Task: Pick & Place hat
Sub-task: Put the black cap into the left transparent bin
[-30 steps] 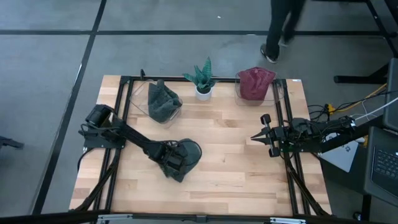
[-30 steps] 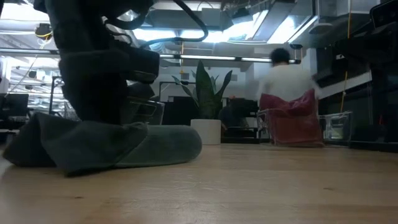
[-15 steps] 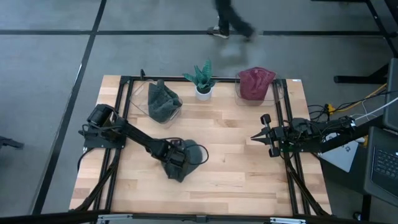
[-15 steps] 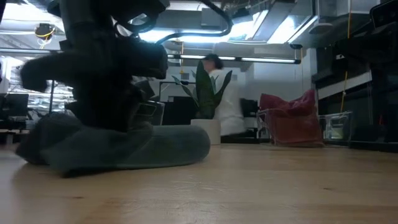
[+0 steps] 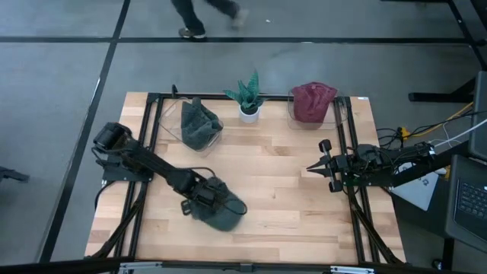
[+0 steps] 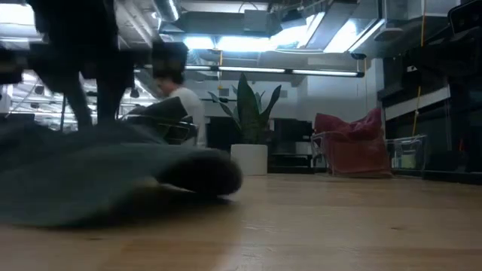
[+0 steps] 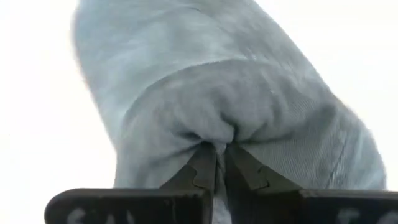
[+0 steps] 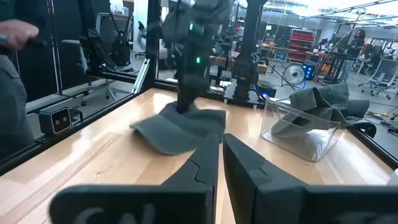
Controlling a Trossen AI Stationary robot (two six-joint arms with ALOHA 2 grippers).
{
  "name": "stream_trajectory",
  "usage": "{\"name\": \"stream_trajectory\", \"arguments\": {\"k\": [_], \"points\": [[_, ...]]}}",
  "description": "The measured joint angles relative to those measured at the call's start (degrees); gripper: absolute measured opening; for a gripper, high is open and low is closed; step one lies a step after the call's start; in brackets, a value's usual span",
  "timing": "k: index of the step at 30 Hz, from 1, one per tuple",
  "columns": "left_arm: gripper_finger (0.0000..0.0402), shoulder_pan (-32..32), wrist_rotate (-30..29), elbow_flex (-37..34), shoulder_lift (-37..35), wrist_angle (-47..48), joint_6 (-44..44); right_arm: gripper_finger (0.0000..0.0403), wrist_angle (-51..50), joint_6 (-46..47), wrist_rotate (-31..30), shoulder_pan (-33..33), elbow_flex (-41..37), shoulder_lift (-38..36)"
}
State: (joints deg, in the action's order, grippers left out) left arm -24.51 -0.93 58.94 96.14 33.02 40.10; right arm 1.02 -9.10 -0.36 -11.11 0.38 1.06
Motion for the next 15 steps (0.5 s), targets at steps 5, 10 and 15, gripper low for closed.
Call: {"name": "stream_trajectory", "arguments": {"k": [5,10,15], "points": [[0.0013,-0.6,-1.9,0.0,-7.7,2.2,17.0,0.0026,0.0,0.0,0.0,0.0,0.0,0.0],[0.0015,-0.5,-0.6,0.1,-11.7,6.4,24.0,0.0026,0.0,0.0,0.0,0.0,0.0,0.0],[0.0023,-0.6,3.7,-2.1,-11.8,7.2,23.7,0.0026,0.0,0.0,0.0,0.0,0.0,0.0]]}}
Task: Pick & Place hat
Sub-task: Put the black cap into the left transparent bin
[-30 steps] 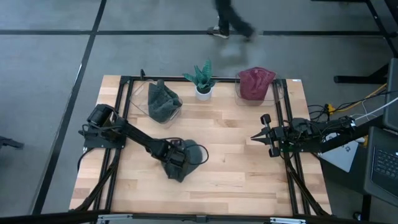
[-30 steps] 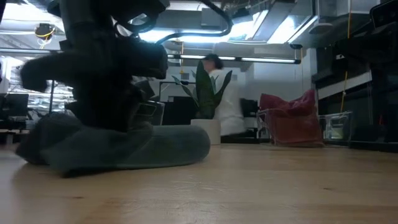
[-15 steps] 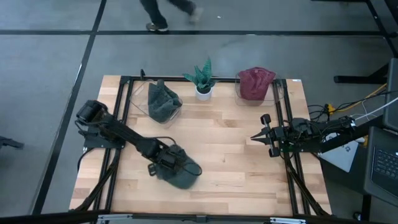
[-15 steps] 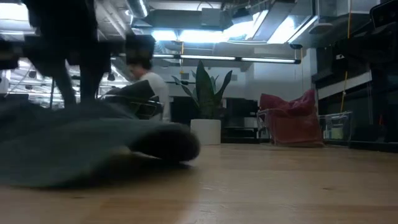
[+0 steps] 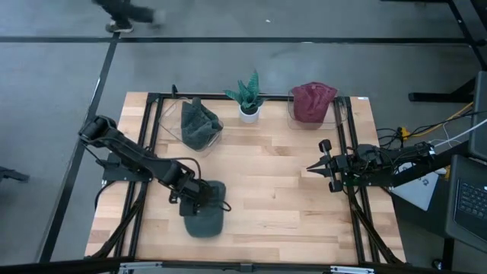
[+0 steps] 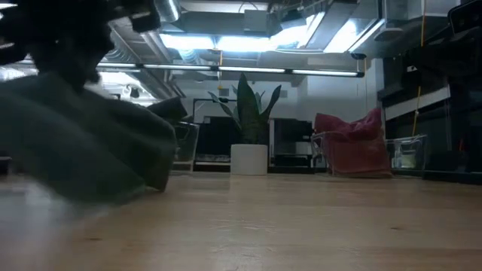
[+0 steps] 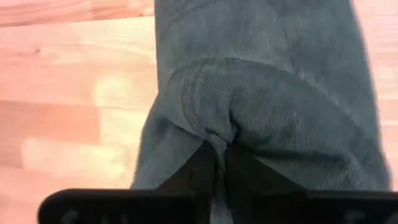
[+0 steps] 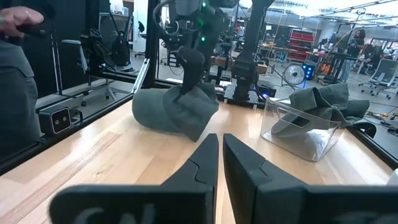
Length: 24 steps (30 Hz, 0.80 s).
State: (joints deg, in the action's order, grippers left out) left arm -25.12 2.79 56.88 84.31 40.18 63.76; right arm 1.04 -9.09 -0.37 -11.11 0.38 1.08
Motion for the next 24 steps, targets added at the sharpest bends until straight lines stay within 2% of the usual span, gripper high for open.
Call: {"name": "stream_trajectory", "arguments": {"k": [10,17,21,24], "points": [[0.0059,-1.6,1.4,-4.2,-0.3,-4.5,-5.0,0.0026,0.0,0.0,0.0,0.0,0.0,0.0],[0.0109,-1.8,1.2,-4.2,-2.2,-5.6,-9.8,0.0026,0.0,0.0,0.0,0.0,0.0,0.0],[0.0148,-1.8,-2.2,-4.2,-3.9,-6.6,-14.5,0.0026,0.0,0.0,0.0,0.0,0.0,0.0],[0.0173,-1.8,-6.4,-4.2,-5.9,-8.5,-24.5,0.0026,0.0,0.0,0.0,0.0,0.0,0.0]]}}
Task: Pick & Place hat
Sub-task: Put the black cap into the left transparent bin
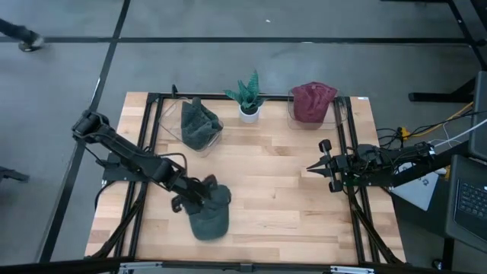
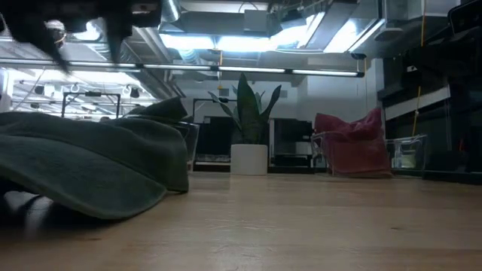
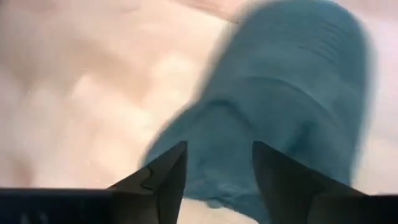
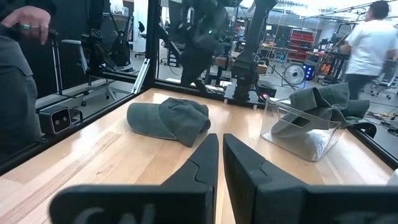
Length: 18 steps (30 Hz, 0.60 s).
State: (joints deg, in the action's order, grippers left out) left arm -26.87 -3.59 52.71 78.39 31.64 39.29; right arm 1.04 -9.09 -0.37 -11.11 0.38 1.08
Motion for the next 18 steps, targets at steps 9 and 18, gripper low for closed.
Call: {"name": "stream_trajectory", "arguments": {"k": [9,18], "points": [[0.0202,3.4,-9.8,0.0,-4.4,-1.4,-68.9,0.0026,0.0,0.0,0.0,0.0,0.0,0.0],[0.0177,-1.3,-7.4,0.0,-4.4,1.0,-115.4,0.0026,0.0,0.0,0.0,0.0,0.0,0.0]]}}
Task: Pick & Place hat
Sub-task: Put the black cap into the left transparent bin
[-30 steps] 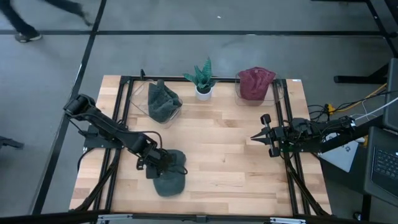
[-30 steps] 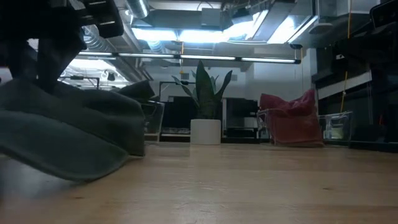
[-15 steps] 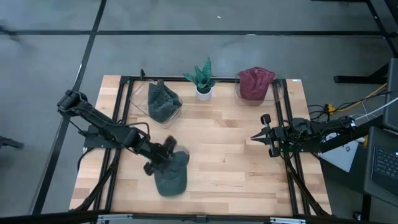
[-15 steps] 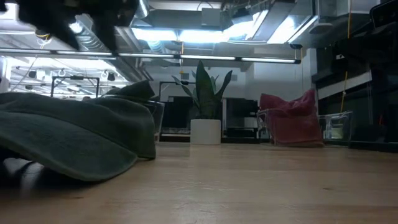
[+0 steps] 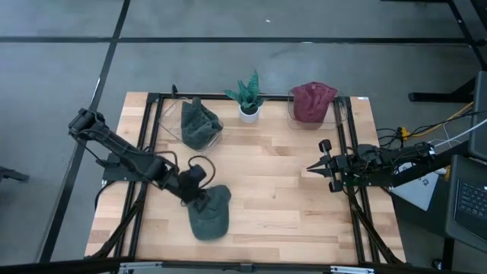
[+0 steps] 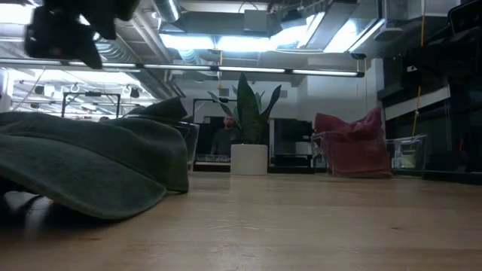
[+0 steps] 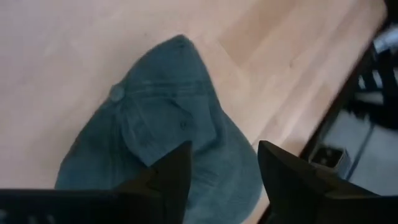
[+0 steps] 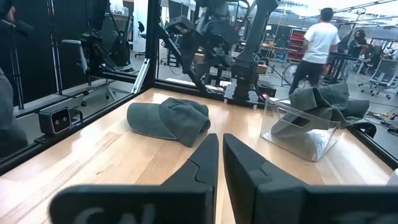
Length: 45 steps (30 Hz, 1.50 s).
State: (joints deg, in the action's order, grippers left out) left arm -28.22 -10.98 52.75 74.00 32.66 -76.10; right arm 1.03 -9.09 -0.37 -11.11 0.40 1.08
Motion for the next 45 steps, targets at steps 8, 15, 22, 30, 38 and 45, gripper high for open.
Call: {"name": "stream_trajectory", "arguments": {"k": [8,15,22,30,38,45], "points": [[0.0159,-7.5,-7.6,0.0,4.0,7.0,-23.3,0.0026,0.0,0.0,0.0,0.0,0.0,0.0],[0.0162,-8.8,-7.4,0.0,12.0,1.7,-27.8,0.0026,0.0,0.0,0.0,0.0,0.0,0.0],[0.0179,-6.9,-4.2,0.0,16.2,-3.0,-26.1,0.0026,0.0,0.0,0.0,0.0,0.0,0.0],[0.0205,-3.5,-3.5,0.0,17.9,3.0,-23.5,0.0026,0.0,0.0,0.0,0.0,0.0,0.0],[0.0221,-1.3,-2.2,0.0,21.6,5.3,-18.5,0.0026,0.0,0.0,0.0,0.0,0.0,0.0],[0.0182,-2.1,-1.1,0.2,24.3,4.3,-17.7,0.0026,0.0,0.0,0.0,0.0,0.0,0.0]]}}
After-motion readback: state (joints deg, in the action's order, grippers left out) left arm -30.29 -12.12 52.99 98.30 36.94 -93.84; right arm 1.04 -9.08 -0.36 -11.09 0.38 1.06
